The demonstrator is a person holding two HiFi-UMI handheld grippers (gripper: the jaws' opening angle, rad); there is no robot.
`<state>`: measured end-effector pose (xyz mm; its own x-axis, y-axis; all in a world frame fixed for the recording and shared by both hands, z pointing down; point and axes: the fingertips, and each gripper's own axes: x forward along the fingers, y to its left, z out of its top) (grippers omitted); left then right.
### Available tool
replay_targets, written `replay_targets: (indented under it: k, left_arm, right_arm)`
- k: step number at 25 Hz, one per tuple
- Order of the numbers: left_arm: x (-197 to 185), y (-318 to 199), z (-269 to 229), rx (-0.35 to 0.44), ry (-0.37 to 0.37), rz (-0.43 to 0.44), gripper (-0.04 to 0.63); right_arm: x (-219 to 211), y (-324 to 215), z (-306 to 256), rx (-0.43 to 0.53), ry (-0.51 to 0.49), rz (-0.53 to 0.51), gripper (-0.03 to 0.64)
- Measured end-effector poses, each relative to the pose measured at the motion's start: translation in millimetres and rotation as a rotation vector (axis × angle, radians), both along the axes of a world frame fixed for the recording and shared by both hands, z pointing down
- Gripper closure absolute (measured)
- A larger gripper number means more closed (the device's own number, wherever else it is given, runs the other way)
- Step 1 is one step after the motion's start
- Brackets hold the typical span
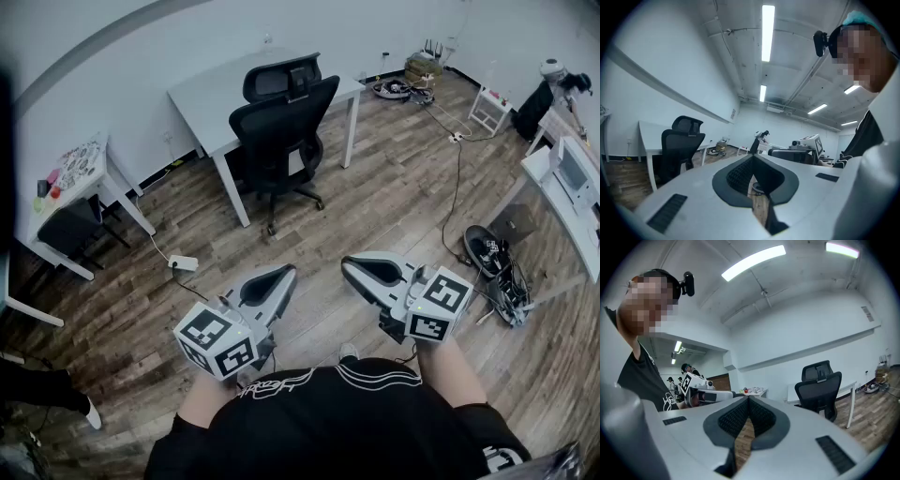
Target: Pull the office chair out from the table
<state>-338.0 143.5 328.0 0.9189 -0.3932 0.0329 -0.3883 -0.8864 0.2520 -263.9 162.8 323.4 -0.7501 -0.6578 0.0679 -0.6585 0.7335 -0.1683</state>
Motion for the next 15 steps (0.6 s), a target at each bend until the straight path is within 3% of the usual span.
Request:
replay_targets:
  k: [10, 15]
  left_arm:
    - [18.2, -11.9, 11.9, -0.012, -0.027, -0.03, 0.588]
    - [38.4, -24.1, 19.5, -0.035, -0.03, -0.032, 0.589]
  right_arm:
    - [17.1, -13.9, 12.9, -0.032, 0.001, -0.011, 0.581]
    - [40.9, -26.7, 21.1, -0.087, -0.081, -0.03, 0.581]
